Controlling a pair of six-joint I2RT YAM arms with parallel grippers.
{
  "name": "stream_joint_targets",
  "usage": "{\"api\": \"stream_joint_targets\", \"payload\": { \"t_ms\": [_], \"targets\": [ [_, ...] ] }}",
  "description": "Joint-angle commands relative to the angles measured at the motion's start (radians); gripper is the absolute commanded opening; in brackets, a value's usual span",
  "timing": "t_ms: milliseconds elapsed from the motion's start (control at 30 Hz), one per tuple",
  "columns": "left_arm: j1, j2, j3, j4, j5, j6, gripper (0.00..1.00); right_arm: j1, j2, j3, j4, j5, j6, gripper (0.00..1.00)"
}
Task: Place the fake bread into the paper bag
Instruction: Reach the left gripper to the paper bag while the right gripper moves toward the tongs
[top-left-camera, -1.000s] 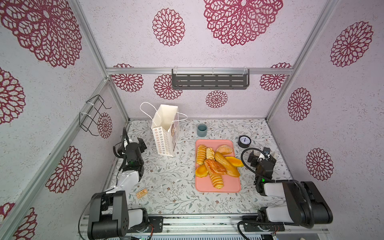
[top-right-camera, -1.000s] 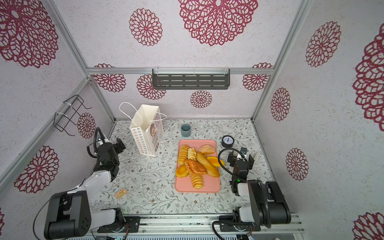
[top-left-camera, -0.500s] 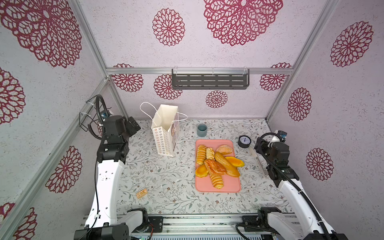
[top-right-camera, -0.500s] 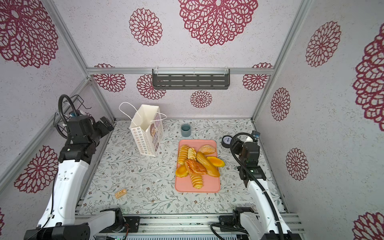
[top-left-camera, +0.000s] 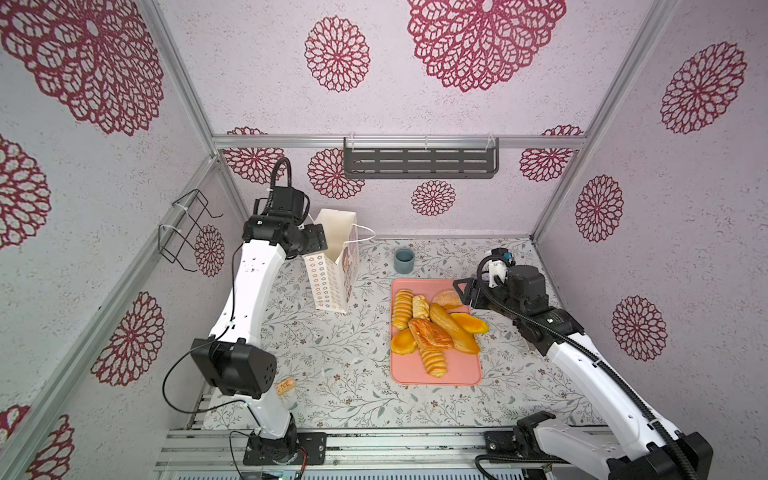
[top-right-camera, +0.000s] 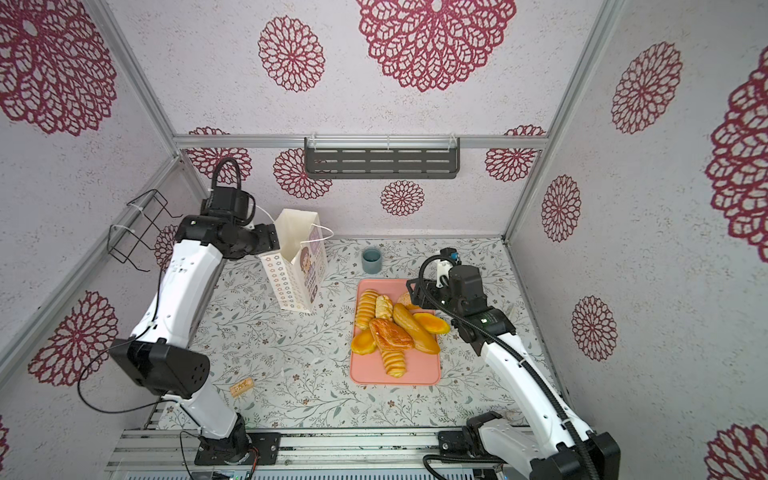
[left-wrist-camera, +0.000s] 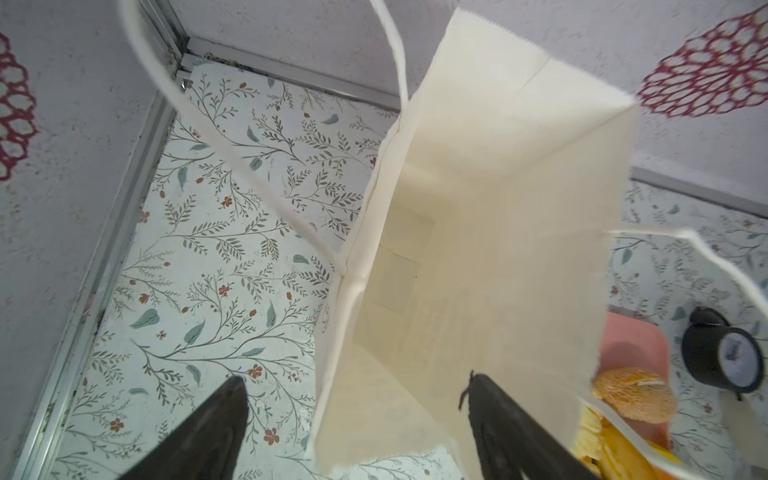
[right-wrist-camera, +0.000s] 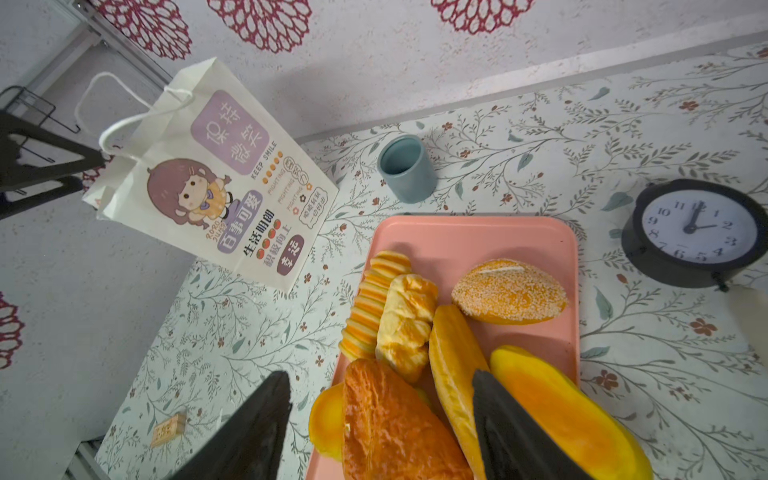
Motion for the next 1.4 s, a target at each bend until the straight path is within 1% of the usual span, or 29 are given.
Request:
{"api": "stream_joint_targets", "payload": {
  "t_ms": [0,67,233,300,433,500,600,833,867,1000,1100,1167,1267,1367],
  "targets": [
    [-0.009,0.044,0.076,-0.081,-0.075,0.017,0.83,0.021,-0.035,0.021,-0.049,0.041,0.005,0.72],
    [-0.009,0.068,0.098,-0.073,-0.074,0.016,0.81,0.023,-0.045,0.01,-0.052,0.051,0.012,0.71],
    [-0.012,0.154,0.173,-0.07,-0.055,0.023,0.76,0.025,-0.048,-0.001,-0.054,0.061,0.026,0.63],
    [-0.012,0.199,0.211,-0.078,-0.047,0.027,0.72,0.026,-0.038,0.005,-0.058,0.064,0.027,0.6],
    [-0.014,0.252,0.253,-0.09,-0.028,0.033,0.65,0.027,-0.019,0.026,-0.083,0.089,0.025,0.58],
    [-0.013,0.264,0.259,-0.095,-0.019,0.031,0.56,0.025,-0.015,0.035,-0.093,0.101,0.021,0.57],
    [-0.014,0.261,0.258,-0.094,-0.013,0.023,0.4,0.025,-0.019,0.041,-0.097,0.11,0.019,0.57],
    [-0.019,0.183,0.239,-0.105,0.031,0.005,0.04,0.025,-0.015,0.059,-0.114,0.127,0.014,0.54],
    [-0.019,0.163,0.222,-0.107,0.043,0.003,0.0,0.025,-0.01,0.067,-0.124,0.133,0.013,0.53],
    [-0.02,0.047,0.118,-0.108,0.087,-0.014,0.0,0.025,0.01,0.1,-0.172,0.162,-0.003,0.51],
    [-0.022,-0.055,-0.002,-0.081,0.121,-0.037,0.0,0.023,0.011,0.112,-0.208,0.213,-0.011,0.51],
    [-0.023,-0.137,-0.109,-0.043,0.154,-0.056,0.0,0.022,0.007,0.116,-0.227,0.256,-0.014,0.58],
    [-0.031,-0.248,-0.27,0.017,0.202,-0.087,0.0,0.015,0.006,0.119,-0.246,0.308,-0.025,0.64],
    [-0.036,-0.347,-0.415,0.08,0.269,-0.129,0.0,-0.018,0.01,0.113,-0.263,0.352,-0.027,0.73]
  ]
}}
